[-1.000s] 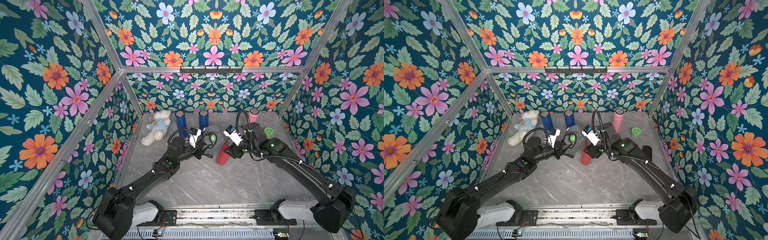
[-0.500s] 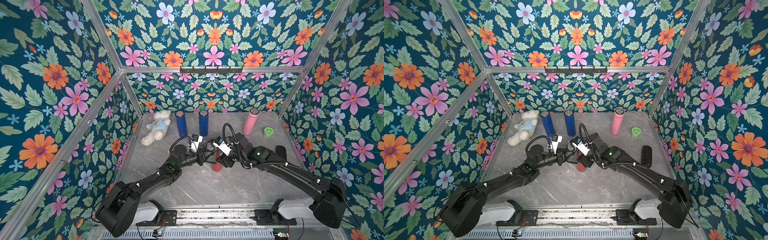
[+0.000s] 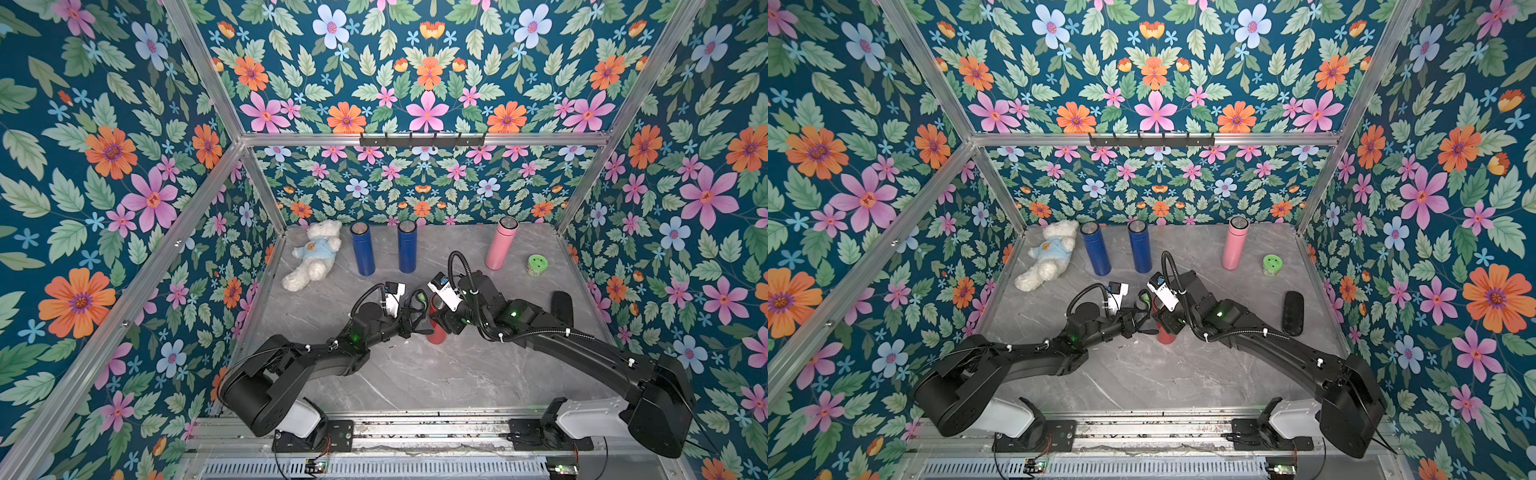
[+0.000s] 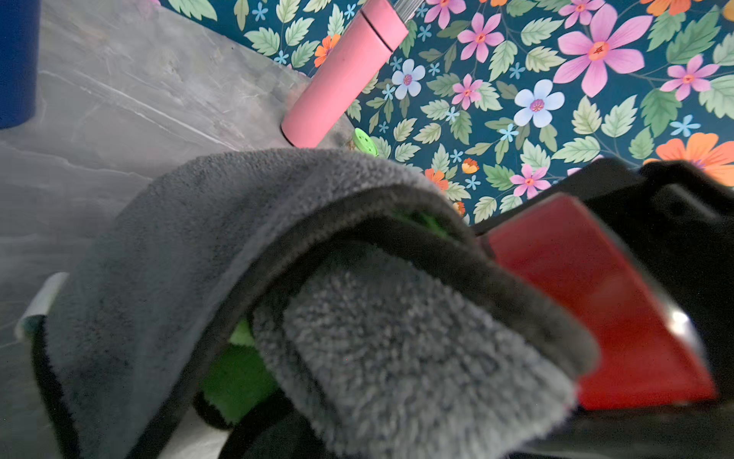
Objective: Wipe the surface of the thermos
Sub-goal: Wipe the dirt from the surface of the thermos.
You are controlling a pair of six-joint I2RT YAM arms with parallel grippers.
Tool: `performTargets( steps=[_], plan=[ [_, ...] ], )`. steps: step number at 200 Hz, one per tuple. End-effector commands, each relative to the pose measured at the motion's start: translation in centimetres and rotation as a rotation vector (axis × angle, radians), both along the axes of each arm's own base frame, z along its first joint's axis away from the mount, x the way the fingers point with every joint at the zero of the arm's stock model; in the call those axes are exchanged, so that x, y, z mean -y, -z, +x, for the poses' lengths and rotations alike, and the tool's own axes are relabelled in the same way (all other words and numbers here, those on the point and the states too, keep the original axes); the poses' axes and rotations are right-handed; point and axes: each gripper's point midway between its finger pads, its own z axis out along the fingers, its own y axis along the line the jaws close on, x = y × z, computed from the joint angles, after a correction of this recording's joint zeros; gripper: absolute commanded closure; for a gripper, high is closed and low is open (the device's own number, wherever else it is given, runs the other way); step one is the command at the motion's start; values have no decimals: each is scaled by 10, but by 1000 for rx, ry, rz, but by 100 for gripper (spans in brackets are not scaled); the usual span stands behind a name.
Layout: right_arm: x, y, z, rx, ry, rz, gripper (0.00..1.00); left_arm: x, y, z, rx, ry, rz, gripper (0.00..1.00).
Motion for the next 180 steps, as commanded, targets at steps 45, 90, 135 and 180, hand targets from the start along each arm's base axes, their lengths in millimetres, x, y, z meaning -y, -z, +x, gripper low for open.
performTargets(
  steps=[45, 90, 135, 180],
  plan=[
    [-2, -10, -2, 54, -20, 39, 100, 22, 39, -14, -63, 106, 53, 100],
    [11, 4, -13, 42, 4, 49, 100, 30, 24, -13, -45, 126, 44, 100],
    [19, 16, -21, 33, 8, 59, 100, 41, -41, -14, 34, 174, -45, 100],
    [23, 25, -24, 19, 15, 48, 100, 48, -72, -16, 39, 210, -126, 100]
  ],
)
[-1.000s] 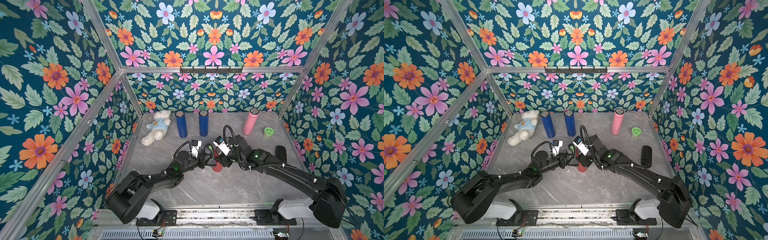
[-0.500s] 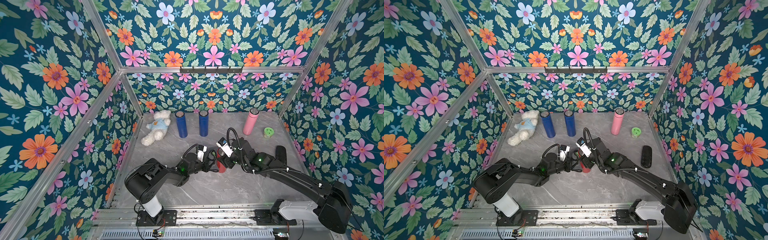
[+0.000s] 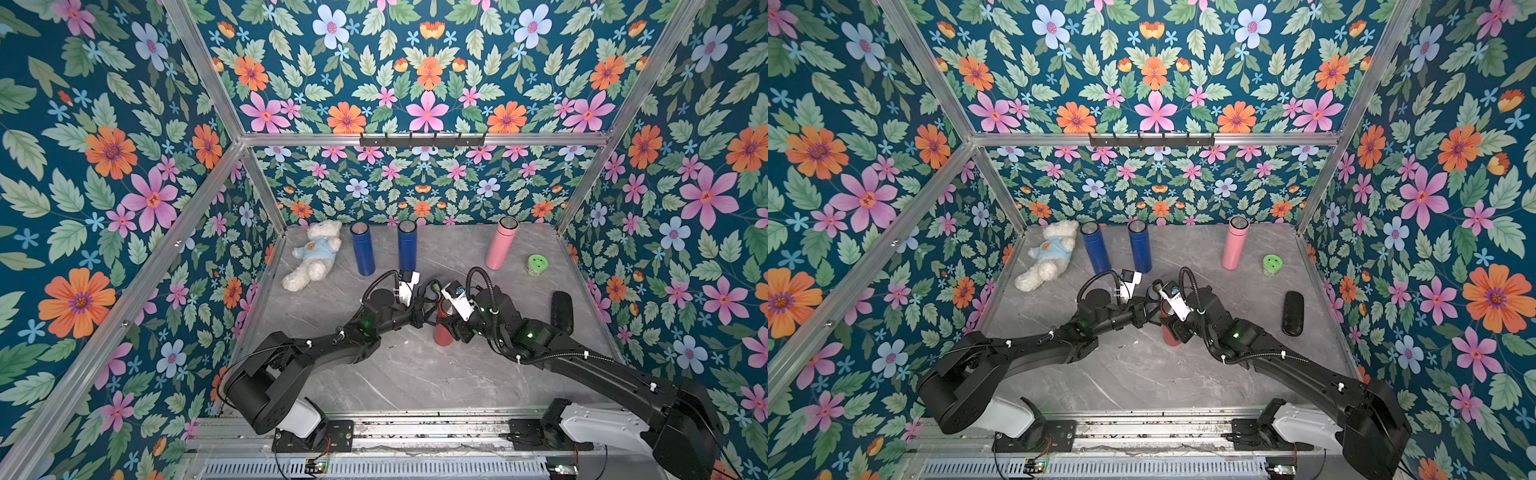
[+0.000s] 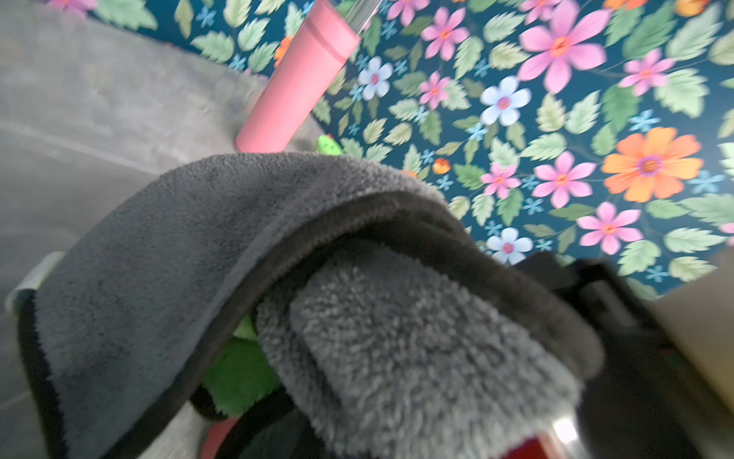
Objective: Wipe the surface of the thermos
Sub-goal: Wipe the dirt from the surface of the thermos.
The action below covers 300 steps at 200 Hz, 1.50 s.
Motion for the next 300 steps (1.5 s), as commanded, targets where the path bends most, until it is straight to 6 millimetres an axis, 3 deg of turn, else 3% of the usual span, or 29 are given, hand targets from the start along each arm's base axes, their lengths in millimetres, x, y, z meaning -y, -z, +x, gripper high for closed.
performTargets(
  steps=[1, 29, 71, 107, 130, 181, 202, 214, 238, 279, 300],
  plan=[
    [2, 21, -11, -72, -24, -36, 100, 11, -12, -21, -17, 130, -65, 100],
    [5, 22, -12, -70, -14, -34, 100, 14, 16, -25, -75, 132, -87, 100],
    [13, 22, -15, -64, 8, -32, 100, 30, 84, -40, -154, 124, 11, 100],
    [23, 29, -16, -65, 57, -24, 100, 32, 106, -39, -166, 76, 74, 100],
    [32, 34, -16, -73, 112, -13, 100, 29, 90, -35, -131, 30, 113, 100],
    [49, 50, -17, -31, 296, 27, 100, 23, 6, -33, -41, -74, -7, 100],
    [53, 55, -13, -35, 383, 55, 100, 27, -9, -37, -47, -81, -79, 100],
    [56, 57, -10, -38, 433, 70, 100, 32, -8, -39, -53, -90, -91, 100],
    [61, 57, -8, -27, 517, 92, 100, 40, 17, -44, -114, -111, -106, 100],
    [64, 57, -10, -21, 558, 105, 100, 53, 95, -60, -258, -130, -53, 100],
    [64, 56, -12, -16, 556, 100, 100, 53, 115, -64, -286, -137, -34, 100]
  ],
)
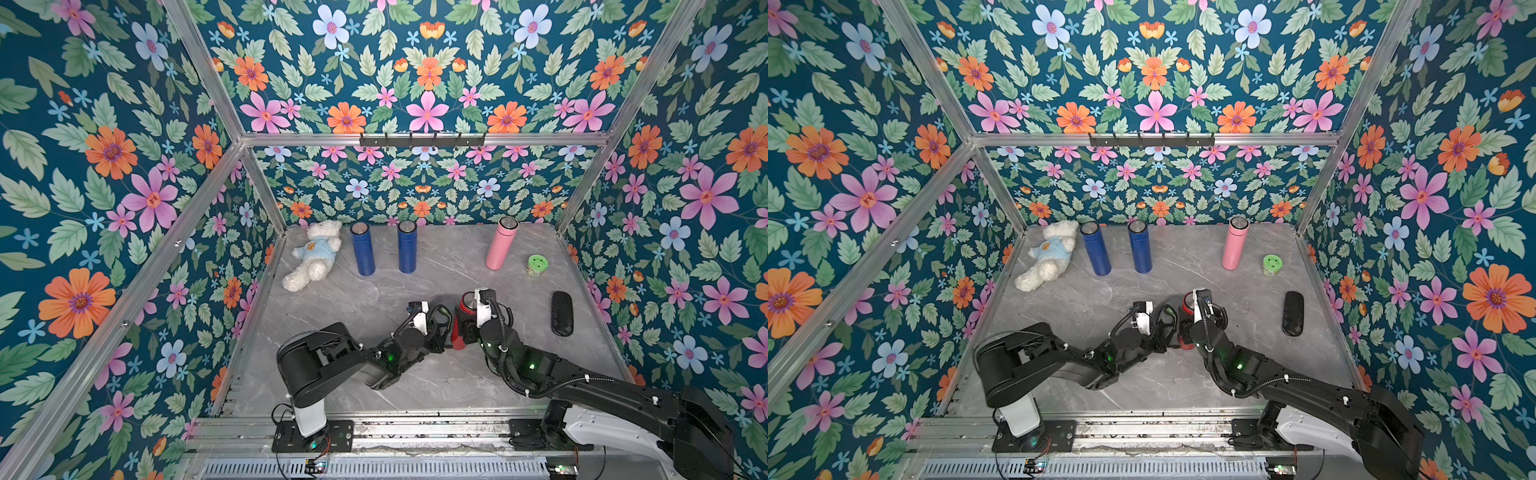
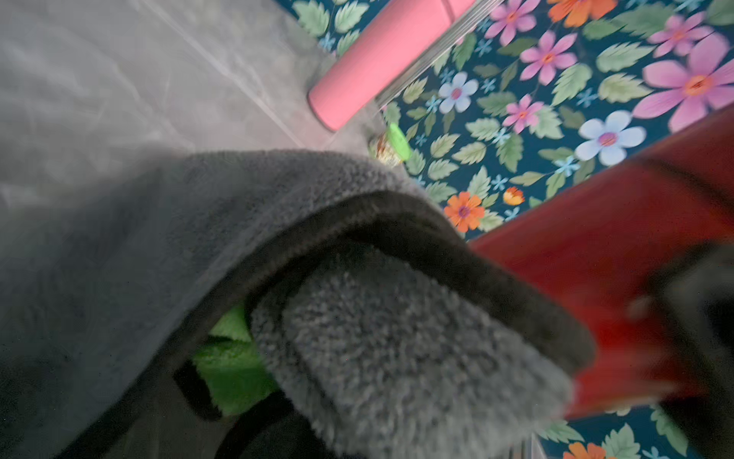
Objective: Wipe the surface of the thermos
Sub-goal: Wipe the dirt from the surface of the thermos.
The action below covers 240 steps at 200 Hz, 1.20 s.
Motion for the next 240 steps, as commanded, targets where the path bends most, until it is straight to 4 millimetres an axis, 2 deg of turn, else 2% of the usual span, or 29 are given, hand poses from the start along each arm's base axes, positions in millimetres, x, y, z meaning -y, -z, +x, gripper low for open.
performTargets(
  steps=[1, 19, 31, 77, 98, 115, 150, 177, 203, 240],
  plan=[
    [5, 46, -22, -175, -42, -82, 100, 19, -4, -26, -55, 127, -98, 100],
    [7, 46, -22, -170, -33, -87, 100, 17, -9, -23, -35, 112, -79, 100],
    [9, 47, -23, -169, -27, -88, 100, 16, -21, -21, -7, 103, -63, 100],
    [3, 52, -25, -148, -25, -112, 100, 29, -99, -20, 102, 106, -130, 100],
    [1, 57, -24, -158, -11, -100, 100, 33, -116, -22, 118, 92, -174, 100],
    [1, 57, -24, -161, -3, -91, 100, 35, -107, -22, 104, 82, -165, 100],
    [2, 51, -24, -161, 8, -75, 100, 26, -44, -19, 29, 51, -75, 100],
    [2, 43, -24, -157, 14, -58, 100, 15, -11, -20, -7, 36, 1, 100],
    [0, 32, -22, -151, 14, -60, 100, 7, -6, -18, 15, 19, 58, 100],
    [-7, 14, -16, -141, 4, -56, 100, -13, -30, -11, 195, -3, 214, 100]
  ],
)
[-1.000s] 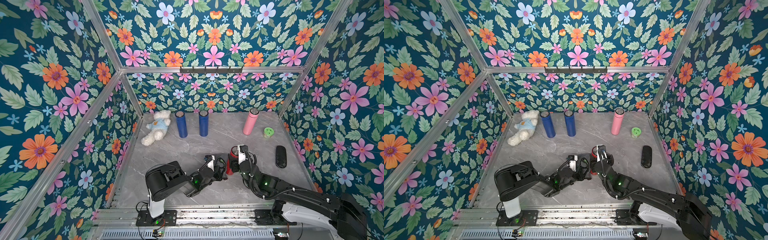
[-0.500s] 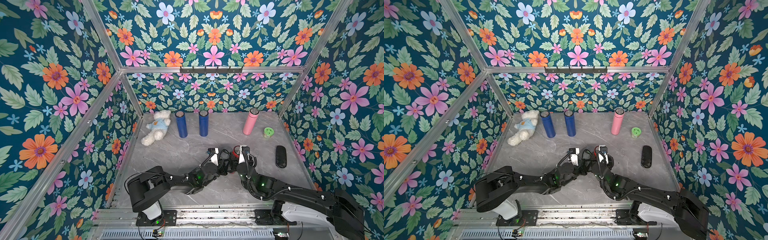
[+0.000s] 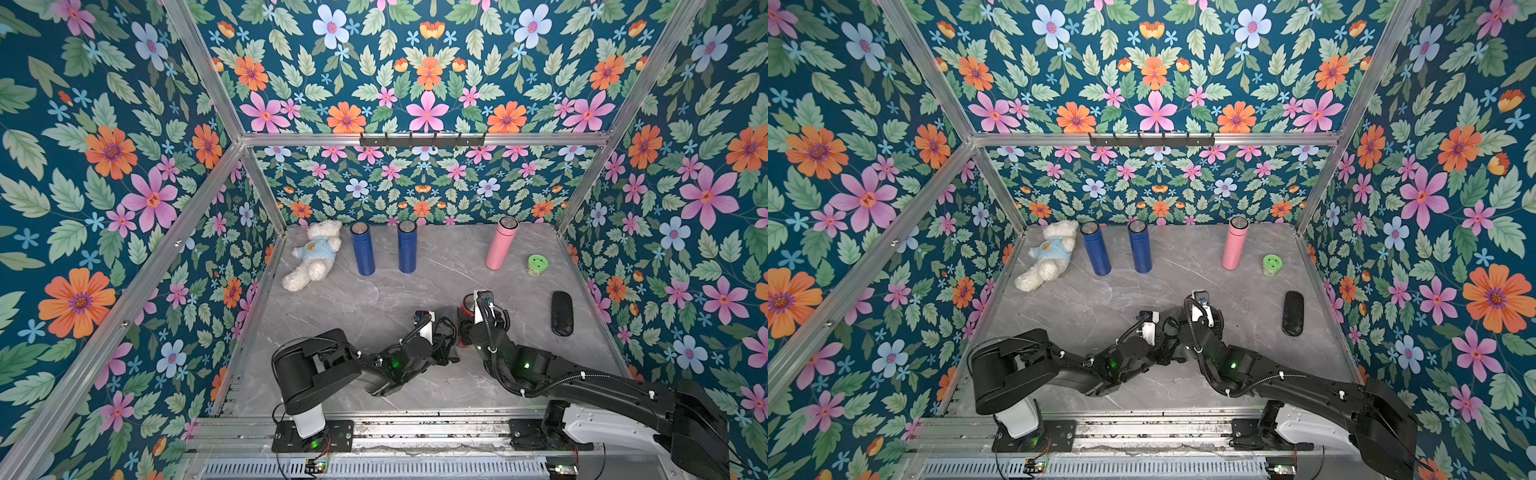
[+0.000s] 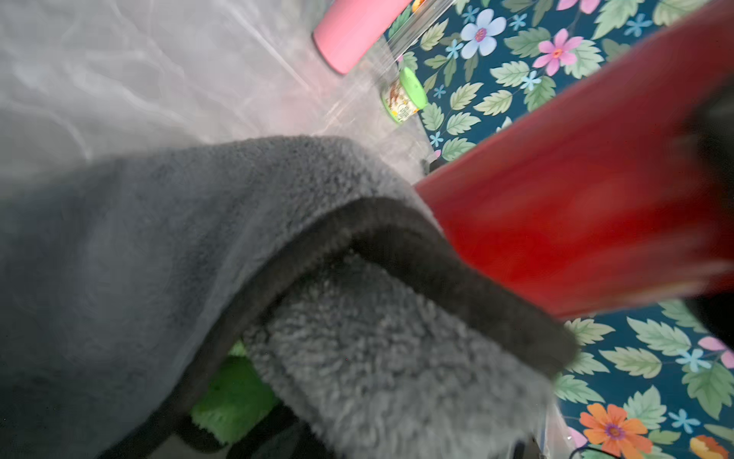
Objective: Wipe the surface of the thermos
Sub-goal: Wipe the dirt from the surface of the thermos.
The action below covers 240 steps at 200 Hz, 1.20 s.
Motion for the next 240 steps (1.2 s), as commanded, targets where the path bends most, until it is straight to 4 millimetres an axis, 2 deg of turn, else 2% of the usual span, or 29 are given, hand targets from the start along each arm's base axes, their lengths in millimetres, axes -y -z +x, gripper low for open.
performTargets(
  steps=[1, 37, 71, 91, 119, 150, 170, 199, 240],
  plan=[
    [-9, 20, -12, -126, -73, -4, 100, -14, -15, 8, 147, -20, 128, 100],
    [-15, -5, 2, -113, -103, 32, 100, -44, -39, 13, 350, -33, 385, 100],
    [-22, -35, 22, -81, -135, 27, 100, -71, -46, 17, 477, -43, 617, 100],
    [-28, -47, 34, -77, -154, 26, 100, -70, -51, 7, 602, 18, 650, 100],
    [-40, -58, 49, -81, -192, 11, 100, -75, -51, 3, 766, 12, 767, 100],
    [-54, -56, 58, -100, -226, 4, 100, -70, -62, -1, 1028, -30, 976, 100],
    [-60, -49, 60, -110, -241, 9, 100, -57, -77, -1, 1163, -41, 1041, 100],
    [-67, -32, 58, -131, -265, 6, 100, -32, -85, 3, 1261, 5, 1135, 100],
    [-71, -16, 49, -136, -273, -33, 100, -23, -86, 16, 1267, 45, 1214, 100]
  ],
)
